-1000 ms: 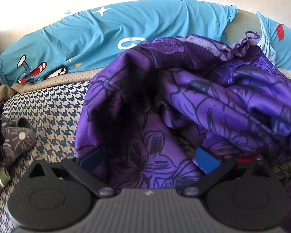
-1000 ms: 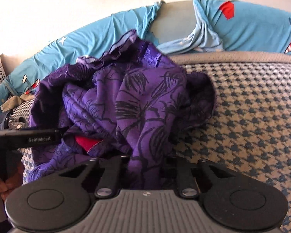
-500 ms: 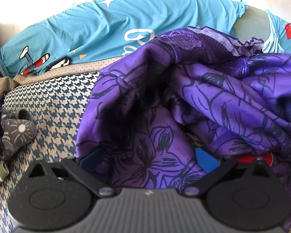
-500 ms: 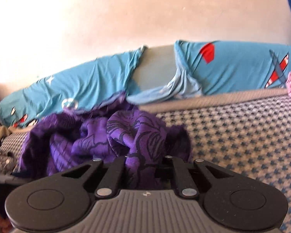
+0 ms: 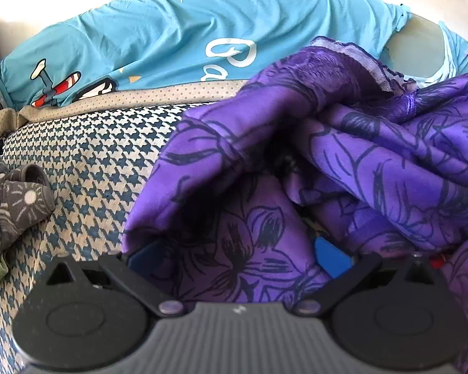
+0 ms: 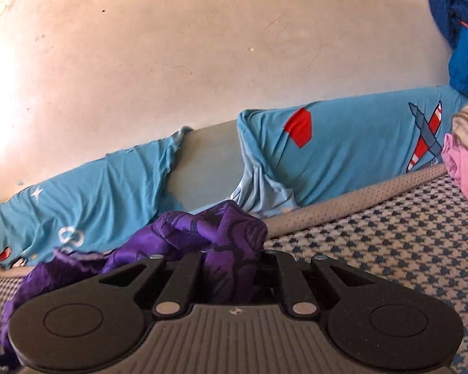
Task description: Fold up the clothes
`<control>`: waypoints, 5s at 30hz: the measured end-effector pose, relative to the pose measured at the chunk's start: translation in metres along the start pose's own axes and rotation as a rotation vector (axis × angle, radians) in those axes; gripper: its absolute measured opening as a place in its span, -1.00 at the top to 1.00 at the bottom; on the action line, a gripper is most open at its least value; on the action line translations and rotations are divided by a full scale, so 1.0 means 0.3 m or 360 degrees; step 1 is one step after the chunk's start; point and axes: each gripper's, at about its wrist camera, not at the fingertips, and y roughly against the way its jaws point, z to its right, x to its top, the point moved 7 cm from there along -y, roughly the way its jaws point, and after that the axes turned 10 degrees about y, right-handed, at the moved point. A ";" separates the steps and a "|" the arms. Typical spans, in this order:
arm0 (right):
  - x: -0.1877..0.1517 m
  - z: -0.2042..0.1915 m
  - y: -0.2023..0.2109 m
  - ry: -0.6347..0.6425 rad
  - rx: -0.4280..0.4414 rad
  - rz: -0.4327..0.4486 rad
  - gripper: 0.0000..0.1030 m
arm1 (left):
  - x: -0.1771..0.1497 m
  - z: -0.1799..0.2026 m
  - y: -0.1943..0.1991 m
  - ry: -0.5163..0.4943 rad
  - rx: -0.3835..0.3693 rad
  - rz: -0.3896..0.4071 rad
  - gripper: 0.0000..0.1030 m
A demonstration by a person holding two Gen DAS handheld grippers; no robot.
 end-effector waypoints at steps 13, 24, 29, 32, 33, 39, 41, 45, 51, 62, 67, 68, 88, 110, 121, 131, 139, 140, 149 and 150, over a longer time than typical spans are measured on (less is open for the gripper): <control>0.034 -0.008 -0.145 0.0121 -0.0132 0.0056 0.82 | 0.085 -0.069 -0.035 0.0170 -0.0018 -0.0011 -1.00; -0.038 0.079 -0.187 -0.0162 -0.0097 -0.0175 -0.07 | 0.167 -0.141 -0.010 0.0262 0.0081 0.0119 -1.00; -0.049 0.075 -0.120 -0.0162 -0.0087 -0.0216 -0.17 | 0.201 -0.170 0.013 0.0184 0.0329 0.0275 -1.00; -0.063 0.068 -0.064 -0.0147 -0.0066 -0.0216 -0.29 | 0.242 -0.189 0.050 0.0093 0.0527 0.0445 -1.00; -0.067 0.066 -0.043 -0.0141 -0.0056 -0.0212 -0.32 | 0.250 -0.195 0.055 0.0119 0.0509 0.0435 -1.00; -0.143 0.078 0.077 -0.0211 -0.0003 -0.0269 -0.41 | 0.221 -0.186 0.085 0.0225 0.0282 0.0303 -1.00; -0.181 0.071 0.105 -0.0258 0.0049 -0.0319 -0.41 | 0.208 -0.176 0.106 0.0222 0.0247 0.0312 -1.00; -0.247 0.034 0.150 -0.0315 0.0147 -0.0390 -0.42 | 0.182 -0.165 0.137 0.0227 0.0215 0.0301 -1.00; -0.329 -0.054 0.163 -0.0314 0.0287 -0.0493 -0.43 | 0.156 -0.166 0.164 0.0253 0.0154 0.0254 -1.00; -0.428 -0.191 0.112 -0.0440 0.0488 -0.0605 -0.48 | 0.120 -0.155 0.139 0.0262 0.0112 0.0161 -1.00; -0.435 -0.248 0.100 -0.0420 0.0540 -0.0599 -0.48 | 0.109 -0.145 0.125 0.0247 0.0107 0.0132 -1.00; -0.435 -0.257 0.102 -0.0400 0.0541 -0.0586 -0.48 | 0.107 -0.143 0.122 0.0244 0.0107 0.0128 -1.00; -0.252 -0.145 0.177 0.0089 0.0066 -0.0139 0.80 | 0.064 -0.086 0.079 0.0163 0.0088 0.0066 -1.00; -0.047 0.169 0.058 0.0429 -0.0575 0.0086 0.81 | -0.007 0.044 0.039 -0.0002 -0.0028 -0.0016 -1.00; -0.003 0.315 -0.049 0.0328 -0.0766 0.0097 0.86 | -0.001 0.040 0.024 0.0003 -0.0074 -0.0047 -1.00; -0.105 0.396 -0.182 0.0259 -0.0747 -0.0179 0.82 | 0.012 0.025 0.005 0.0035 -0.0068 -0.0081 -1.00; -0.158 0.377 -0.179 0.0197 -0.0565 -0.0336 0.17 | 0.054 -0.020 0.012 0.0114 -0.0022 -0.0052 -1.00; -0.159 0.371 -0.169 0.0195 -0.0555 -0.0349 0.13 | 0.059 -0.026 0.016 0.0123 -0.0019 -0.0048 -1.00; -0.157 0.358 -0.075 0.0226 -0.0504 -0.0435 0.04 | 0.124 -0.118 0.014 0.0245 0.0064 -0.0027 -1.00; -0.157 0.360 -0.063 0.0218 -0.0498 -0.0441 0.04 | 0.129 -0.130 0.012 0.0270 0.0064 -0.0033 -1.00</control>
